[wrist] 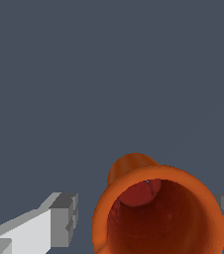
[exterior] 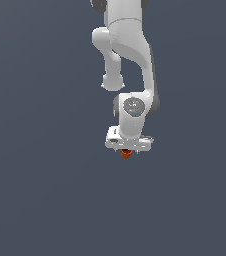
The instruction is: Pick up the object and move it to a goal position.
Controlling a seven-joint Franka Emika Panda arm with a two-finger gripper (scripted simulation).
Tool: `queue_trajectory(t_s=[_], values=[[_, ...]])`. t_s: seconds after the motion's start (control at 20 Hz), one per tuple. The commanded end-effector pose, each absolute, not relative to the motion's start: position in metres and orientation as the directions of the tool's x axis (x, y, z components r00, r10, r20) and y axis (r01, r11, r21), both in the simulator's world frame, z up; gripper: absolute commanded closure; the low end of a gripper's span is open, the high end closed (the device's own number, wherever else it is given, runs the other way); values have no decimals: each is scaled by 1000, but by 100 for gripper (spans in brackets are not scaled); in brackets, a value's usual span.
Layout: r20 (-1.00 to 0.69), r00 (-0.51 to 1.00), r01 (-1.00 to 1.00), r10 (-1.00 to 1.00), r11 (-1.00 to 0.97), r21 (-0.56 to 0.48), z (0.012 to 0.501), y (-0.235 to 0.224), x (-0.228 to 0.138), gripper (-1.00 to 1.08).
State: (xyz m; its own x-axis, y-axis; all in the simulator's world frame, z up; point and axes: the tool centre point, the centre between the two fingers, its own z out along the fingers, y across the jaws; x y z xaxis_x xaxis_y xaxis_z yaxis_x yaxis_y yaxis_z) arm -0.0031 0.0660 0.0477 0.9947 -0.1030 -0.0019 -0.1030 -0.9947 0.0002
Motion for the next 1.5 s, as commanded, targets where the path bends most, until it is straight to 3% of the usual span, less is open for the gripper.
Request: queue_trajectory(t_s=[0.0,0.15,0.2,0.9,1.45], values=[[0,995,-103,-103,-995,0,40,66,-2,-92],[0,995,-103,-103,-995,0,38,66,-2,-92],[0,995,-103,-103,-995,0,38,66,-2,108],[0,995,-104,-104,-995,0,40,73,-4,108],[0,995,-104,-104,-995,0,61,150,-29,108]])
